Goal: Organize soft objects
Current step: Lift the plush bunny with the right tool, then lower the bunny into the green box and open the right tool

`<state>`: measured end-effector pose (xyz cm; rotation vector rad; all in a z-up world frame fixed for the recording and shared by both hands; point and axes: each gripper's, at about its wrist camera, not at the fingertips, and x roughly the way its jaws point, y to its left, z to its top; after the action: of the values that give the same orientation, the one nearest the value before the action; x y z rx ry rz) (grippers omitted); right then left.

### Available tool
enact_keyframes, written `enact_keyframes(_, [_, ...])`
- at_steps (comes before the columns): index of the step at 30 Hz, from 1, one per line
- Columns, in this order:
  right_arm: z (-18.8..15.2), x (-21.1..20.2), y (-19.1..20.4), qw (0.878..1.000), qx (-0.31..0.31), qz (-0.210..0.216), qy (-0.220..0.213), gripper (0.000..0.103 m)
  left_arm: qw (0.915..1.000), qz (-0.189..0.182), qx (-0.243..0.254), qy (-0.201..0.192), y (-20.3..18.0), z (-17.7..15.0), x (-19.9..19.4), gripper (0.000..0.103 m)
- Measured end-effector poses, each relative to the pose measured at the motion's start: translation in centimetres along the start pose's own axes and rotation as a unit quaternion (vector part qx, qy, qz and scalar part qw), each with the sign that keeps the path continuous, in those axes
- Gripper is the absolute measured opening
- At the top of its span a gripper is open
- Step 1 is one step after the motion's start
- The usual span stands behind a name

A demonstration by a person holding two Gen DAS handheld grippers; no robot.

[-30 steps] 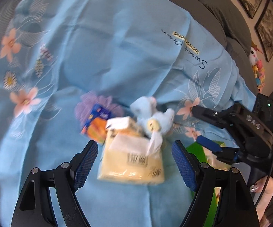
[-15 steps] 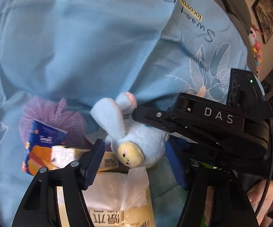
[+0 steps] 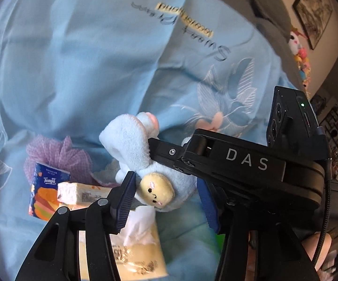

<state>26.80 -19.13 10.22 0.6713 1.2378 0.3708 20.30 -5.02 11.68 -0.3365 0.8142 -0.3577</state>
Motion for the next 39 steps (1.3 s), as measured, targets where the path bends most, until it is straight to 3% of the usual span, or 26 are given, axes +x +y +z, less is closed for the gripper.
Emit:
enact_keyframes(10, [-3.2, -8.1, 2.3, 0.998, -0.024, 0.019, -0.049, 0.053, 0.9985, -0.033, 0.022, -0.037, -3.9, -1.4, -6.6, 0.054])
enact_keyframes(21, [-6.2, -15.2, 2.1, 0.994, -0.034, -0.006, -0.105, 0.053, 0.9948, -0.068, 0.06, -0.046, -9.9, -3.4, -9.2, 0.054])
enact_keyframes(29, [-7.3, -18.7, -0.5, 0.991, -0.017, -0.028, -0.13, 0.053, 0.9919, -0.095, 0.079, -0.029, -13.3, -4.7, -8.1, 0.054])
enact_keyframes(39, [-7.5, -20.5, -5.5, 0.987, 0.021, -0.07, -0.141, 0.054, 0.9875, -0.136, 0.078, 0.012, -15.8, -6.6, -3.8, 0.054])
